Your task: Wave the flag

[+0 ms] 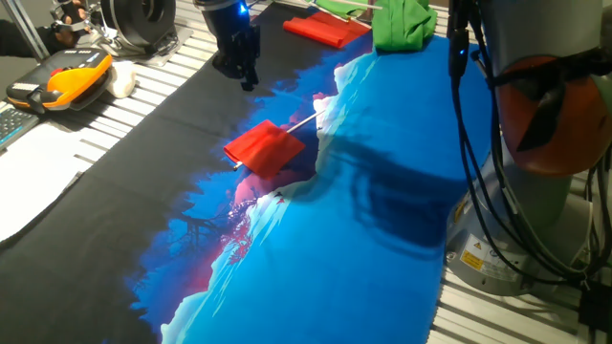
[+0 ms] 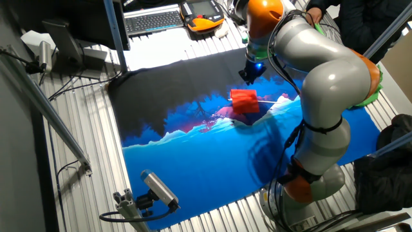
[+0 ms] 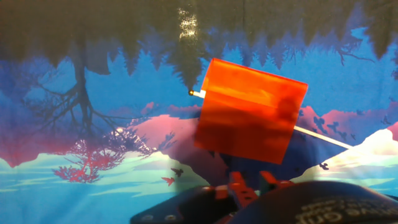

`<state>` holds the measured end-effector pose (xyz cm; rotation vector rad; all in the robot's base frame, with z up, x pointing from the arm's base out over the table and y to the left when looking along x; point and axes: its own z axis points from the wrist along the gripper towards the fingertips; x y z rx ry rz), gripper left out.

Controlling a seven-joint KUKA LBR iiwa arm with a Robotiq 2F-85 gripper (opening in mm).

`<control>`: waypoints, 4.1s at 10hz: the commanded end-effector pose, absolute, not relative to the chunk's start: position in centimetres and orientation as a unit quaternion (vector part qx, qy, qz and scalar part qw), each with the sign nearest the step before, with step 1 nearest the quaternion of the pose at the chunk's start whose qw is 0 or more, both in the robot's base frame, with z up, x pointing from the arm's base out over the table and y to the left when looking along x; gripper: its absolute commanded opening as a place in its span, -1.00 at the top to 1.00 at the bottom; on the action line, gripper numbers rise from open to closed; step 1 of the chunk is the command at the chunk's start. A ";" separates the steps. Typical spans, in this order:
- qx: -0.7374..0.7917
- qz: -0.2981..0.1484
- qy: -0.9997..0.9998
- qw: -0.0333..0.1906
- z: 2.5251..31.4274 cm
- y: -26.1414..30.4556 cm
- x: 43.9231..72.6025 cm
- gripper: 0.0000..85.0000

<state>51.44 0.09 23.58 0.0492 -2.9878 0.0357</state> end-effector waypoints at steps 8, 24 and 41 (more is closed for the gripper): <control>0.045 0.014 -0.996 0.079 23.6 0.1 51.4 1.00; 0.220 0.054 -0.972 0.055 23.6 0.1 51.4 1.00; -0.021 0.019 -0.998 0.048 18.1 -11.2 47.6 1.00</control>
